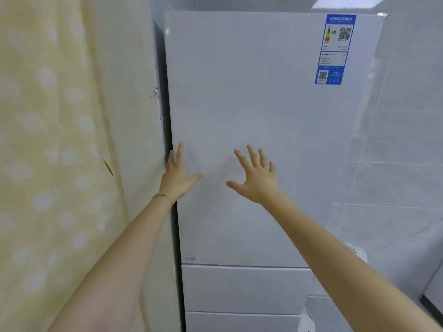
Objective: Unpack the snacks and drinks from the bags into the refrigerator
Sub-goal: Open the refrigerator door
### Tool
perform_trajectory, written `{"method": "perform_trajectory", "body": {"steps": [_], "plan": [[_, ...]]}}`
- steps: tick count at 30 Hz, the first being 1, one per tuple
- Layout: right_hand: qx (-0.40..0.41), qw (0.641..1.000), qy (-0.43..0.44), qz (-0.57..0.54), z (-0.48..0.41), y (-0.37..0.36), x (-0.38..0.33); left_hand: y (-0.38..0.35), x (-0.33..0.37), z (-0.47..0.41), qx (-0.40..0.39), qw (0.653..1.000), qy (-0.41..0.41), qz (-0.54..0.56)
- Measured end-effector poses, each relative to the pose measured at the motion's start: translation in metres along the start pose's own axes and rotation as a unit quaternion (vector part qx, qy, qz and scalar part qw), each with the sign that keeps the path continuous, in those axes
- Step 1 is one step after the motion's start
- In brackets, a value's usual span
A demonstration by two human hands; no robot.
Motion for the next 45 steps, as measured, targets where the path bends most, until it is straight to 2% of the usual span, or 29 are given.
{"method": "perform_trajectory", "body": {"steps": [3, 6, 9, 14, 20, 26, 37, 45], "plan": [[0.007, 1.000, -0.010, 0.011, -0.007, 0.000, 0.000, 0.002, -0.004, -0.012, 0.036, 0.994, 0.001, 0.101], [0.008, 1.000, -0.019, 0.000, -0.008, -0.005, 0.003, -0.005, -0.010, -0.021, 0.046, 0.981, 0.053, 0.180], [0.016, 0.999, -0.027, -0.004, -0.006, -0.008, 0.007, -0.012, -0.015, -0.027, 0.060, 0.977, 0.078, 0.188], [0.026, 0.999, -0.035, -0.010, 0.000, -0.007, 0.003, -0.014, -0.023, -0.032, 0.119, 0.971, 0.060, 0.197], [0.036, 0.999, -0.024, -0.003, 0.010, 0.009, -0.010, -0.008, -0.025, -0.034, 0.134, 0.966, 0.051, 0.215], [0.047, 0.999, -0.014, -0.012, 0.031, 0.029, -0.008, -0.005, -0.029, -0.028, 0.142, 0.965, 0.077, 0.209], [0.027, 0.998, 0.034, -0.055, 0.104, 0.061, -0.021, 0.036, 0.024, 0.102, 0.253, 0.953, 0.085, 0.141], [0.004, 0.991, 0.073, -0.108, 0.198, 0.086, -0.010, 0.051, 0.092, 0.216, 0.326, 0.926, 0.044, 0.185]]}}
Point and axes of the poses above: each hand's wrist, its own z-axis away from the middle knuckle, its own y-axis out of the back of the hand, x = y × z, the point moved 5 cm from there along -z, towards the middle knuckle, and after that the axes turned 2 degrees about -z, right-handed, at the moved point
